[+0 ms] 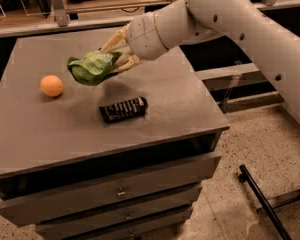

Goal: Move green rice chip bag near rxbar chocolate

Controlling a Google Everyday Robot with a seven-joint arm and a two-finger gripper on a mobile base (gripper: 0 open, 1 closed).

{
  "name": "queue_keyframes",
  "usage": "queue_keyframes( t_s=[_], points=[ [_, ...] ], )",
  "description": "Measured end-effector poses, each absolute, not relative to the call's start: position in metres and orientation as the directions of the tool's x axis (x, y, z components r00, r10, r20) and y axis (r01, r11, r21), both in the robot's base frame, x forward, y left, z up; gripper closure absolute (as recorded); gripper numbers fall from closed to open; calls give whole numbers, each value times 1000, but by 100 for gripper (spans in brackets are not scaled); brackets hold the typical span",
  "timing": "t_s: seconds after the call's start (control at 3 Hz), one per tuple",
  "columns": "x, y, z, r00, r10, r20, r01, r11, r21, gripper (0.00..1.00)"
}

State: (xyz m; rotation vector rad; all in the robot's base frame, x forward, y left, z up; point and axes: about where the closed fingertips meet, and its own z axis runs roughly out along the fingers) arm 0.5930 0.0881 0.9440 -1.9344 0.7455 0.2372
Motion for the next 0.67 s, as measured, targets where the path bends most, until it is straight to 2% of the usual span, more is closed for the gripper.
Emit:
queue_keyframes(
  t_s=[0.67],
  points=[
    [593,83,933,736,-488,-469,-638,-271,-720,100]
  ],
)
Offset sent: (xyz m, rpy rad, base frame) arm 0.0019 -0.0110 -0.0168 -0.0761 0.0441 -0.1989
